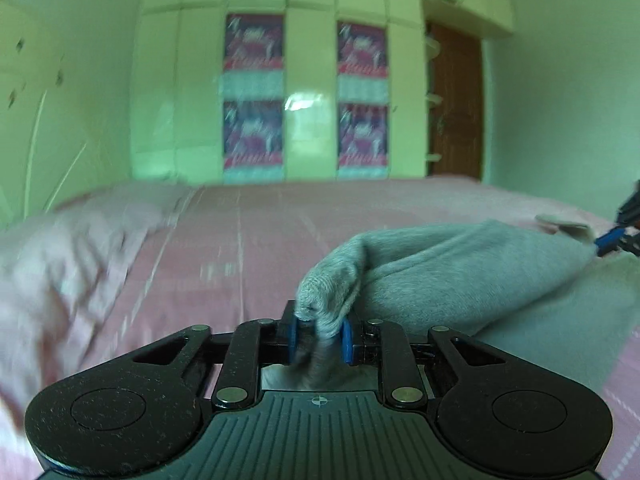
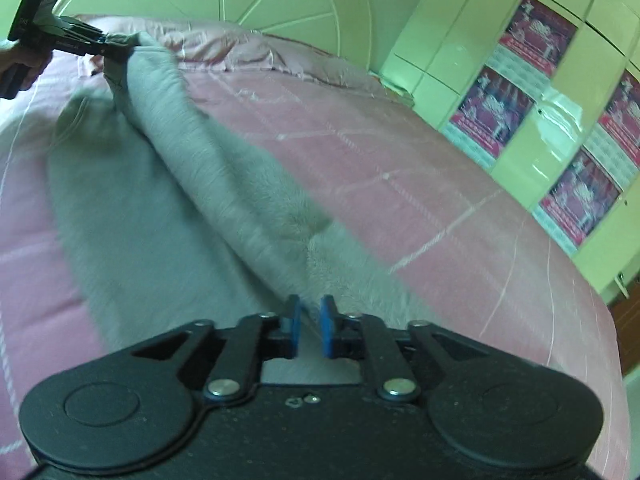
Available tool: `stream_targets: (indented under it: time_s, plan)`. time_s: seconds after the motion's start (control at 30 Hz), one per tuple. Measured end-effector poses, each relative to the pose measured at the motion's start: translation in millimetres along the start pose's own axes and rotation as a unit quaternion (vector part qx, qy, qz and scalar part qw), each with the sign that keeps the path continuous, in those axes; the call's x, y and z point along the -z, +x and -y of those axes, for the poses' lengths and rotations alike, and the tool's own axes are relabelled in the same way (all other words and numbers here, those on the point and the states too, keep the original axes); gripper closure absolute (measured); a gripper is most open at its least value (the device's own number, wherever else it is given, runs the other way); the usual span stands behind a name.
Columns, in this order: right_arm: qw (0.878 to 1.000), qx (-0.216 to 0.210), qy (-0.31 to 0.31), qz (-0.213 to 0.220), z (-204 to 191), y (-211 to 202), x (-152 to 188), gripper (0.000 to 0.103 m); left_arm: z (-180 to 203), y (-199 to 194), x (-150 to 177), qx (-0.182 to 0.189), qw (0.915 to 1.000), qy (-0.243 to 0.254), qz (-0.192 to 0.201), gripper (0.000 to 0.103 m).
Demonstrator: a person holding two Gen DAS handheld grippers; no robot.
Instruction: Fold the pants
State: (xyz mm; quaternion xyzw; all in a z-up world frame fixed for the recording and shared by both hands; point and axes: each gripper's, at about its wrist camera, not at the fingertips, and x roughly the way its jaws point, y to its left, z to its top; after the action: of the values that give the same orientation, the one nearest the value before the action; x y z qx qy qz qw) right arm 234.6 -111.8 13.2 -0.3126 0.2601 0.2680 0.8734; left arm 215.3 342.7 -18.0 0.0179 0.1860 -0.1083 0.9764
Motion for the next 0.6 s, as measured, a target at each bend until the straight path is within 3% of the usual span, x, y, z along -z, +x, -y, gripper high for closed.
stream_targets:
  time_s: [0.03,0.13,0.3,0.43,0.6]
  plan:
    - [1.0,0.0,0.03,0.007,-5.6,-7.2,9.7,0.096,4.4,-7.2,11.8,-0.013,0.9994,-0.027,-0.015,0.069]
    - [0.99,0.008,0.142,0.021,-7.7,-25.0,26.7,0.096,21.3,-21.9,32.4,-0.061,0.9931,-0.078,-0.062,0.061]
    - [0.953,0.017,0.298,0.053,5.0,-42.3,47.0,0.093,26.6,-49.4,45.8,-0.114,0.9676,-0.214,-0.071,0.059]
    - [0.923,0.016,0.379,0.056,16.1,-39.5,63.6,0.088,30.1,-67.0,47.1,-0.091,0.9478,-0.305,-0.025,0.059]
    - [0.869,0.009,0.491,0.057,34.4,-19.8,88.5,0.075,19.1,-43.3,51.6,-0.047,0.9161,-0.397,-0.025,0.057]
